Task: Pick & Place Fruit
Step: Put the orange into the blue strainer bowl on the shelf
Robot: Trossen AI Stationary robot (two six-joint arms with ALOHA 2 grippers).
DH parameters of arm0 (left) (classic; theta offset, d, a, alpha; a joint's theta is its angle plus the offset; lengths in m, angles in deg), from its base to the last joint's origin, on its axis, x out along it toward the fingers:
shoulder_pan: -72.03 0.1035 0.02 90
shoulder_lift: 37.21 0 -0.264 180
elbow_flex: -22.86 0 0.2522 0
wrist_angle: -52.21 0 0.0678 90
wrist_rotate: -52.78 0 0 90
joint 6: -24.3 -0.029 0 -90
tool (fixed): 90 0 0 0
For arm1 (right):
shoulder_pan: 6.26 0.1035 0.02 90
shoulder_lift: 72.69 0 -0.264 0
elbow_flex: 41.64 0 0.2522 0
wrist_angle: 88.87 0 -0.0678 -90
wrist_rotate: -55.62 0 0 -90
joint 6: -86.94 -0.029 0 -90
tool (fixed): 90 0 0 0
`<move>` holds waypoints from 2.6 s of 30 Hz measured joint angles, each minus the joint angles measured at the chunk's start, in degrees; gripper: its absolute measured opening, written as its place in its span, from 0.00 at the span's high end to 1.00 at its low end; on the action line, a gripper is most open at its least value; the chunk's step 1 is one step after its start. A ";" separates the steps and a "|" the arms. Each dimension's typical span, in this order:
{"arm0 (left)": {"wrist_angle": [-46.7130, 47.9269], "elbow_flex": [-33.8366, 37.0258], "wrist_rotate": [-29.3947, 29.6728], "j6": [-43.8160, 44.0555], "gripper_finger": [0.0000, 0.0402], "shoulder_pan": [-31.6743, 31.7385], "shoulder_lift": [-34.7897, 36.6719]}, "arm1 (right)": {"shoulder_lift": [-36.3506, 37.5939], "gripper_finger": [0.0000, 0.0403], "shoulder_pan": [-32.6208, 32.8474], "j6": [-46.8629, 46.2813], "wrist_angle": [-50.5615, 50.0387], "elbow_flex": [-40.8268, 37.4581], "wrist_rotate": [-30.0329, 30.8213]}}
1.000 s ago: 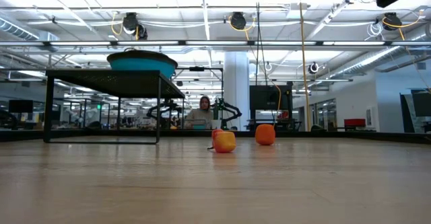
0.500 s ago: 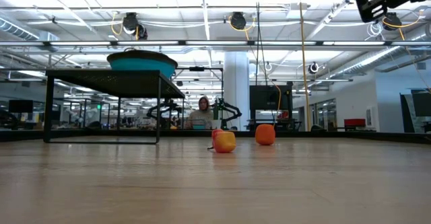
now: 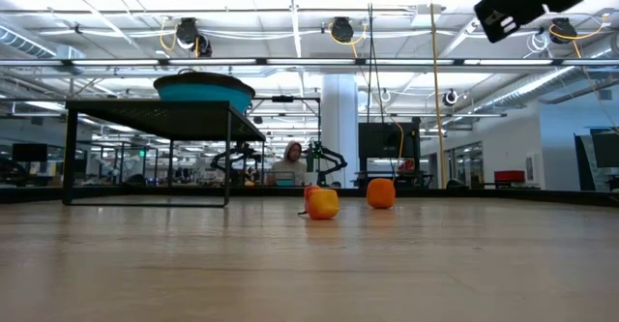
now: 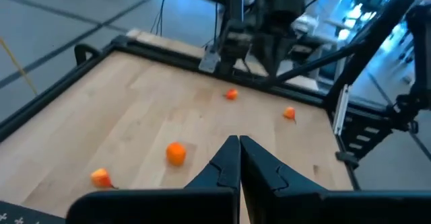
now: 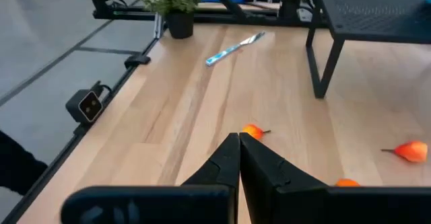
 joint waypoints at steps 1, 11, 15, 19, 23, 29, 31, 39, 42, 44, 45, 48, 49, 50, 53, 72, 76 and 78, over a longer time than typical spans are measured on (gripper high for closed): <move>-0.47 1.31 0.74 -0.07 0.99 -0.61 1.39 | -1.24 0.99 -0.81 0.00 -0.10 0.92 -0.65; -1.19 10.70 1.88 -1.35 0.98 -4.75 13.25 | -12.90 0.99 -9.02 -0.02 0.25 9.27 -8.31; -2.78 13.65 1.80 -3.55 0.97 -5.63 16.80 | -17.95 0.99 -11.69 0.00 0.09 13.16 -8.48; -5.00 16.92 0.86 -6.32 0.99 -6.18 19.85 | -23.10 0.99 -14.26 1.25 -0.50 16.86 -11.03; -8.20 21.39 -0.03 -7.72 0.98 -6.34 22.49 | -28.00 0.99 -16.09 3.32 -0.93 19.76 -11.43; -13.09 27.94 -2.55 -7.76 0.97 -6.31 26.38 | -33.33 0.98 -18.28 5.32 -2.43 22.50 -11.07; -14.06 29.81 -2.91 -7.76 0.98 -6.31 27.54 | -34.70 0.95 -18.91 5.49 -2.33 22.87 -11.06; -14.68 33.24 -3.30 -8.51 0.96 -6.31 30.36 | -38.73 0.76 -21.42 4.11 -3.68 22.92 -10.99; -14.74 33.66 -3.32 -9.76 0.96 -6.31 30.43 | -40.07 0.68 -22.22 4.37 -5.33 22.84 -10.99; -14.73 33.80 -3.35 -10.29 0.97 -6.31 30.43 | -41.14 0.63 -22.72 5.93 -4.37 22.88 -10.99; -14.71 33.80 -3.39 -10.45 0.98 -6.31 30.41 | -41.50 0.60 -22.91 7.13 -4.84 22.88 -10.98; -14.74 33.80 -3.39 -10.44 1.00 -6.31 30.36 | -43.02 0.52 -23.71 11.45 -4.72 22.85 -10.97; -14.74 33.80 -3.37 -10.47 0.99 -6.31 30.36 | -43.46 0.49 -24.01 12.69 -5.02 22.85 -10.97; -14.71 33.80 -3.37 -10.47 0.99 -6.31 30.35 | -43.78 0.47 -24.38 13.50 -5.46 22.85 -10.95; -14.72 33.80 -3.36 -10.02 0.96 -6.31 30.34 | -45.26 0.40 -25.67 15.48 -5.85 22.85 -10.76; -14.69 33.80 -1.43 -7.45 0.95 -6.29 30.32 | -53.60 0.25 -31.07 21.07 -10.40 22.85 -11.10; -14.69 33.80 -0.75 -7.43 0.95 -6.29 30.32 | -55.81 0.25 -31.07 21.13 -9.92 22.83 -11.04; -14.67 33.80 -0.26 -7.21 0.97 -6.29 30.30 | -56.87 0.25 -31.09 21.10 -9.67 22.83 -11.04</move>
